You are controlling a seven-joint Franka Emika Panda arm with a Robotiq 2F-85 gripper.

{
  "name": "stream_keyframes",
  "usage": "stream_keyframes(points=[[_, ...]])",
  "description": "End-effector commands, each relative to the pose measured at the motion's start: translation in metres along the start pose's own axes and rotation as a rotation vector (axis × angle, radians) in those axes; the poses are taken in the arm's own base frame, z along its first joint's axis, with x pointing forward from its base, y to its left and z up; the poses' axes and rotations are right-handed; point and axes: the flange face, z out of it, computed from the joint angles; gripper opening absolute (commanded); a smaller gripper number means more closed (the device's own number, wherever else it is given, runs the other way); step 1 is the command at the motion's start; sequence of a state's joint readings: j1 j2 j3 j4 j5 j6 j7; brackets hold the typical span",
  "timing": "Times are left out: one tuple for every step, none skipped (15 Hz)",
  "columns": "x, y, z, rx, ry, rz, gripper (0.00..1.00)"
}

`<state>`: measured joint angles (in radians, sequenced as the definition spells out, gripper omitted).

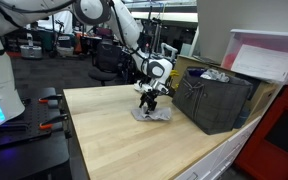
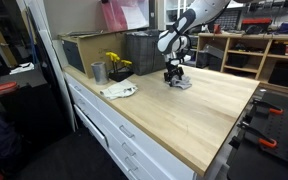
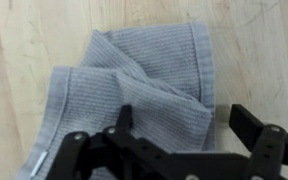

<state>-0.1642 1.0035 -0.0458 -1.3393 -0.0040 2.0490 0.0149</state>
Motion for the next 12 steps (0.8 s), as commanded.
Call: stream_keyframes(points=[[-0.005,0.019,-0.004,0.184,-0.033,0.015,1.00],[-0.006,0.024,-0.009,0.215,-0.020,0.028,1.00],[-0.008,0.033,-0.019,0.216,0.021,0.055,1.00],[-0.010,0.039,-0.027,0.222,0.052,0.070,1.00],[-0.017,0.046,-0.047,0.201,0.103,0.087,1.00],[-0.022,0.051,-0.063,0.187,0.154,0.089,1.00],[-0.030,0.055,-0.081,0.154,0.212,0.099,1.00],[-0.034,0.059,-0.097,0.132,0.267,0.103,1.00],[-0.042,0.063,-0.113,0.110,0.314,0.113,1.00],[-0.051,0.067,-0.130,0.091,0.358,0.120,1.00],[-0.062,0.070,-0.146,0.074,0.395,0.126,1.00],[-0.073,0.072,-0.161,0.057,0.426,0.135,1.00]])
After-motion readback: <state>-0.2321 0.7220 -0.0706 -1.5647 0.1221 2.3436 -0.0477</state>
